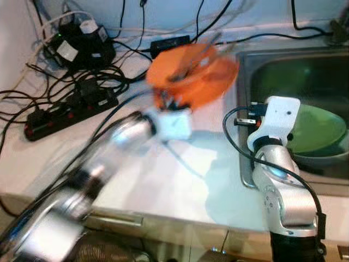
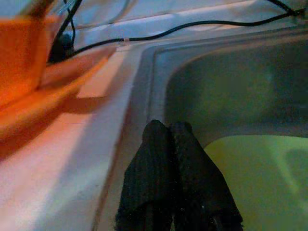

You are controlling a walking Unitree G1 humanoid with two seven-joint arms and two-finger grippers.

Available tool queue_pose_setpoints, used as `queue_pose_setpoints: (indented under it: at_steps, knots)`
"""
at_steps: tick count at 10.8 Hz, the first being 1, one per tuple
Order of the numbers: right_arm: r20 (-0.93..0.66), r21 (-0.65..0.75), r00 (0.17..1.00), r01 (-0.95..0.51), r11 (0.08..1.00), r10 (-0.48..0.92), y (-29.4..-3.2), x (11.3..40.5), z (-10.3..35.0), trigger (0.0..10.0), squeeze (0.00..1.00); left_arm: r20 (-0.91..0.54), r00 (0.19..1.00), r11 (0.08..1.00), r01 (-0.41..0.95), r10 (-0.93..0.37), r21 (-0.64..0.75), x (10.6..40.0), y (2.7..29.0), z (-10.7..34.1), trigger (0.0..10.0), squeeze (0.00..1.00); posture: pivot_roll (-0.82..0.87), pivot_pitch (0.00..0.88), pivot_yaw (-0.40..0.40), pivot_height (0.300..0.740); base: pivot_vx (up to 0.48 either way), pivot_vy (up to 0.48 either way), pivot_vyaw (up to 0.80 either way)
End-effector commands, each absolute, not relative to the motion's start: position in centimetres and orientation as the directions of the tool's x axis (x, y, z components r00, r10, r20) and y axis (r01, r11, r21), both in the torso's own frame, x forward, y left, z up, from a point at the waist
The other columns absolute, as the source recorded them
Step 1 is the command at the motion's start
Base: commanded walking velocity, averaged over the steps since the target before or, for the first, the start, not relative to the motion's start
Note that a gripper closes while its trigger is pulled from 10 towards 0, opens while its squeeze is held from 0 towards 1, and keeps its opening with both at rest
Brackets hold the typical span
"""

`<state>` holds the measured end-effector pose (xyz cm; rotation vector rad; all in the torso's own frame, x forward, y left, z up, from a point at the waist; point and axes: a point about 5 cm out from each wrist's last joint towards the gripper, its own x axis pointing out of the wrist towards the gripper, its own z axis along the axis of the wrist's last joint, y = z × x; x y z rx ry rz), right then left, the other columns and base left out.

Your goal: Kitchen organization

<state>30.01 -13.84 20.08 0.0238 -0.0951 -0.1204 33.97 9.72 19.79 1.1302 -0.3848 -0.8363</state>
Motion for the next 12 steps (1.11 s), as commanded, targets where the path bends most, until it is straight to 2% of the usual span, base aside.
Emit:
queue_pose_setpoints:
  at_steps: [1, 3, 7, 10, 11, 12]
  knots:
    - [0.092, 0.05, 0.991, 0.097, 0.994, -0.101, -13.0, 30.2, 19.9, 10.0, 0.0, -0.349, 0.558, 0.036, 0.564, -0.753, 0.825, 31.4, 11.3, 15.6, 10.0, 0.0, 0.05, 0.152, 0.198, 0.74, 0.0, 0.0, 0.0]
    - [0.095, 0.062, 0.991, 0.086, 0.994, -0.091, -12.6, 30.5, 19.8, 10.0, 0.0, -0.386, 0.486, -0.045, 0.576, -0.784, 0.817, 28.6, 12.5, 16.2, 10.0, 0.0, 0.07, 0.149, 0.198, 0.74, 0.0, 0.0, 0.0]
    - [0.103, 0.085, 0.991, 0.078, 0.993, -0.087, -12.1, 31.4, 19.6, 10.0, 0.0, -0.442, 0.457, -0.123, 0.574, -0.772, 0.809, 24.7, 15.0, 16.3, 10.0, 0.0, 0.12, 0.126, 0.195, 0.74, 0.0, 0.0, 0.0]
    - [0.123, 0.083, 0.987, 0.095, 0.992, -0.105, -12.7, 32.0, 19.8, 10.0, 0.0, -0.41, 0.472, -0.079, 0.576, -0.78, 0.813, 23.7, 15.1, 15.9, 10.0, 0.0, 0.12, 0.106, 0.185, 0.74, 0.0, 0.0, 0.0]
    - [0.127, 0.082, 0.986, 0.098, 0.992, -0.108, -12.8, 32.0, 19.9, 10.0, 0.0, -0.405, 0.473, -0.069, 0.58, -0.783, 0.812, 23.7, 15.0, 15.8, 10.0, 0.37, 0.12, 0.103, 0.184, 0.74, 0.0, 0.0, 0.0]
    - [0.137, 0.079, 0.984, 0.103, 0.991, -0.113, -13.1, 32.2, 20.1, 10.0, 0.0, -0.398, 0.475, -0.055, 0.587, -0.785, 0.808, 23.8, 15.0, 15.7, 10.0, 1.0, 0.11, 0.091, 0.18, 0.74, 0.0, 0.0, 0.0]
